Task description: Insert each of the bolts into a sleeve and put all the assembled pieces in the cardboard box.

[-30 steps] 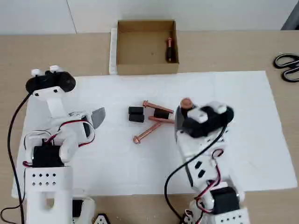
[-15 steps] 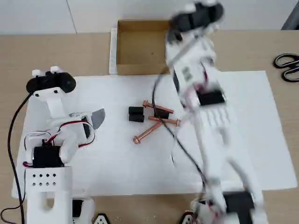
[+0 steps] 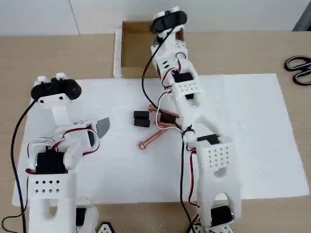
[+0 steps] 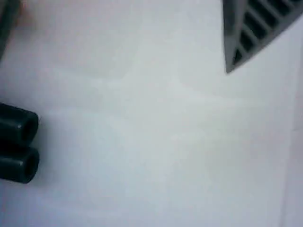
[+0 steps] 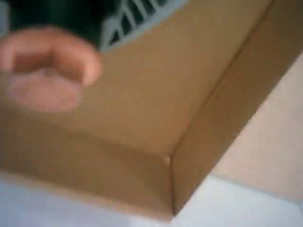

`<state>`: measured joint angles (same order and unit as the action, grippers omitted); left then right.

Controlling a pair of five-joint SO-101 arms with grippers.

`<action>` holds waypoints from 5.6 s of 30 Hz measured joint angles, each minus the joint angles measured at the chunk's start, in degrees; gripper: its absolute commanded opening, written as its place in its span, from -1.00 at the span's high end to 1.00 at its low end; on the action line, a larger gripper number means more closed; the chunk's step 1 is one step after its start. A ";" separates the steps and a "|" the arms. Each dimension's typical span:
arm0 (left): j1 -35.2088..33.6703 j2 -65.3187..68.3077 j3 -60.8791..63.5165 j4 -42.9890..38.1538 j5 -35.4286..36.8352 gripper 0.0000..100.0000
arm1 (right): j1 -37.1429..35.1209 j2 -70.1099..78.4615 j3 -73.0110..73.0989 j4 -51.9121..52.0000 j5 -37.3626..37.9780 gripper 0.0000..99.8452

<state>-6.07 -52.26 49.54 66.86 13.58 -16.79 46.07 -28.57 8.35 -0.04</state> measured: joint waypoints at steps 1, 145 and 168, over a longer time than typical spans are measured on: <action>0.00 0.00 0.00 0.00 -0.09 0.42 | 0.00 1.14 -0.88 0.00 0.00 0.99; 0.00 0.00 31.21 -43.08 19.08 0.42 | -21.36 -7.82 -4.92 81.76 31.56 0.58; 0.00 0.00 31.21 -43.08 19.08 0.42 | -19.52 -3.25 -7.38 79.47 31.38 0.99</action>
<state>-6.07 -52.26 80.75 23.78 32.66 -36.31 42.81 -35.96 87.82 31.34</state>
